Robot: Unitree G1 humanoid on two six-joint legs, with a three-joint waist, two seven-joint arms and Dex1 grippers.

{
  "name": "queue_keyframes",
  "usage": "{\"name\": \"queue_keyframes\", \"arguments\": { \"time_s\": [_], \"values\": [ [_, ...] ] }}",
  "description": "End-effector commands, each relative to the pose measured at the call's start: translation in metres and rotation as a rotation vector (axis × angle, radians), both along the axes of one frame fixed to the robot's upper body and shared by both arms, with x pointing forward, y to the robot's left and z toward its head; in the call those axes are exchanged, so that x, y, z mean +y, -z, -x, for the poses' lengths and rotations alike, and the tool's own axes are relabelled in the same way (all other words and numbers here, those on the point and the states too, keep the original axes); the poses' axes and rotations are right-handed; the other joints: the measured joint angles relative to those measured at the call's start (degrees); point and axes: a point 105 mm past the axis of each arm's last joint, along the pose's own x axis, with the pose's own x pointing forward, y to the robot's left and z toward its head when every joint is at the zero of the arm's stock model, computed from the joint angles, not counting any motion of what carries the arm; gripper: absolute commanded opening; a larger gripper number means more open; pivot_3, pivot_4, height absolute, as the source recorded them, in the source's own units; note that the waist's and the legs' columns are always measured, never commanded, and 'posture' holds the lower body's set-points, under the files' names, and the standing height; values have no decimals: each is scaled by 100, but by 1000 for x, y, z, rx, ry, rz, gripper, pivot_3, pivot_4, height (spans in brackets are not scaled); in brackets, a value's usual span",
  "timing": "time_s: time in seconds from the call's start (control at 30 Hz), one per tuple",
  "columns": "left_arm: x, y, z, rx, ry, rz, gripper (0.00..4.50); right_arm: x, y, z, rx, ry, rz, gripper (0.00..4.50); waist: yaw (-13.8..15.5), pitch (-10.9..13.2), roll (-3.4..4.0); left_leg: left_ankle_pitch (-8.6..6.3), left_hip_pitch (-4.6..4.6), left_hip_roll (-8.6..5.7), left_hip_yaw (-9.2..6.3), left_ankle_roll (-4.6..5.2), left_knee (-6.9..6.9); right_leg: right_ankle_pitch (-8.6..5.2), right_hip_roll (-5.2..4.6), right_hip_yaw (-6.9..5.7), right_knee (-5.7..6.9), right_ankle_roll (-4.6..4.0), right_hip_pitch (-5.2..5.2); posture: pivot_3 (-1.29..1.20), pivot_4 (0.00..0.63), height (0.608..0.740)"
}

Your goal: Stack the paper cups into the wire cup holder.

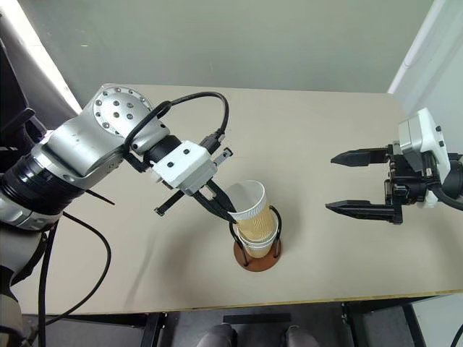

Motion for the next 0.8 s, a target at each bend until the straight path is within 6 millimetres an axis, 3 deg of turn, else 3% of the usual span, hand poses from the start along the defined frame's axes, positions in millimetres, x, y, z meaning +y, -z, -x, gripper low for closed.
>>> {"name": "queue_keyframes", "arguments": {
  "time_s": [0.03, 0.13, 0.43, 0.53, 0.6, 0.7, 0.8],
  "values": [
    [-1, -10, 3, -36, 37, -9, 229, -1, -11, 4, -56, 4, 1, 4500, -4, 0, 0, -1, 0, 0, 0, 1, 0, 0, 0, 0, 0, 0, 0, 0, 150, 740],
    [-3, -11, 1, -36, 29, -4, 995, 0, -10, 3, -53, 4, 2, 4500, -1, 0, 0, -1, 0, 0, 1, 1, 0, 0, 0, 0, 0, 0, 0, 0, 150, 740],
    [-13, -18, -8, -47, -10, 72, 4417, 2, -8, 2, -50, 0, -2, 4500, 6, 0, 0, -1, 0, -1, 2, 1, 3, 1, 0, -1, -3, 3, 5, 0, 150, 740],
    [-14, -34, -27, -67, -134, 180, 4464, 3, -7, 1, -40, -19, -6, 4500, 8, 0, 0, -1, 0, -1, 2, 2, 7, 2, 0, -1, -2, 6, 7, 0, 150, 740],
    [2, -45, -44, -78, -268, 262, 4464, 4, -4, -2, -26, -34, -6, 4500, -2, 0, 0, -1, 1, -1, 5, 2, 9, 3, 0, 0, 0, 7, 7, 0, 150, 740],
    [42, -55, -60, -38, -481, 370, 4464, 0, -1, -15, -16, -22, -18, 4500, -104, -4, 10, -1, 6, 0, 10, 2, 7, 3, 2, 6, 2, 8, 5, 0, 150, 740],
    [85, -48, -68, -4, -671, 407, 4464, -6, -3, -34, -28, 11, -51, 4500, -146, -5, 15, 0, 11, 2, 11, 2, 0, 2, 5, 10, 4, 8, -1, 0, 150, 740]
  ]
}}
